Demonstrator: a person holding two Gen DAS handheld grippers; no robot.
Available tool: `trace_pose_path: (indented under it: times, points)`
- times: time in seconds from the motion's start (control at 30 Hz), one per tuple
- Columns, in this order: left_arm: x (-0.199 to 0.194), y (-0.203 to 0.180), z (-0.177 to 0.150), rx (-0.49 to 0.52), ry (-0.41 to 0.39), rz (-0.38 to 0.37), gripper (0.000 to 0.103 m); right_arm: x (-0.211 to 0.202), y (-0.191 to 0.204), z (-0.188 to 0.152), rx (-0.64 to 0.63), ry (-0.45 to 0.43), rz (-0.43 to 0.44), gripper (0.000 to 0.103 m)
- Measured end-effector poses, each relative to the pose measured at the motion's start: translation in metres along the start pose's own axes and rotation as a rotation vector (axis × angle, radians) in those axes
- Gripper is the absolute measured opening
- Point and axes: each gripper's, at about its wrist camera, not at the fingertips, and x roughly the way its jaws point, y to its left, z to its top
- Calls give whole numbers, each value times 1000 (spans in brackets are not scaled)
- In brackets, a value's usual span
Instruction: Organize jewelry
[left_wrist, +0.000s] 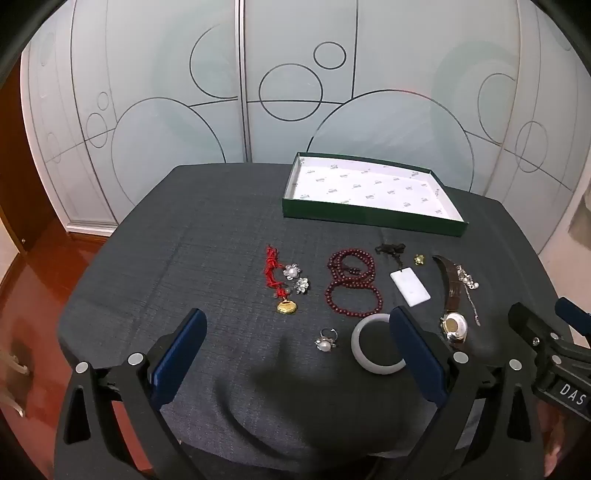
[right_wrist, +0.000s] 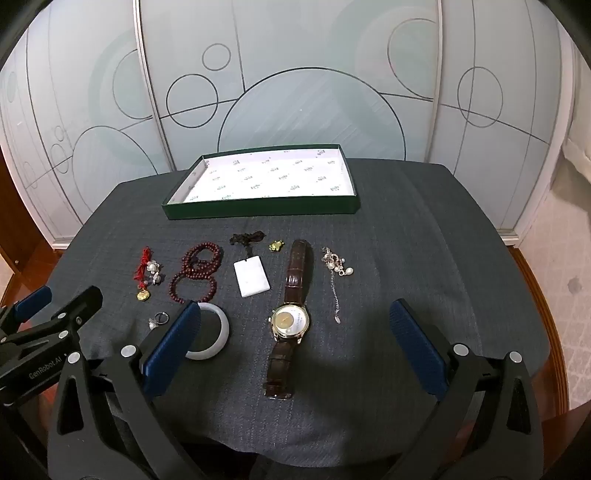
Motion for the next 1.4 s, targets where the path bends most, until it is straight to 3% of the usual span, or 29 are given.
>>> trace_pose_path:
  times: [0.3,1.4]
  points:
    - [-4,-9,1,25,-1,27,98,0,0,0,6,7,-5,101]
    - [-2,-5,-6,27,12,8,98,-5,3,0,-4,3,-4,101]
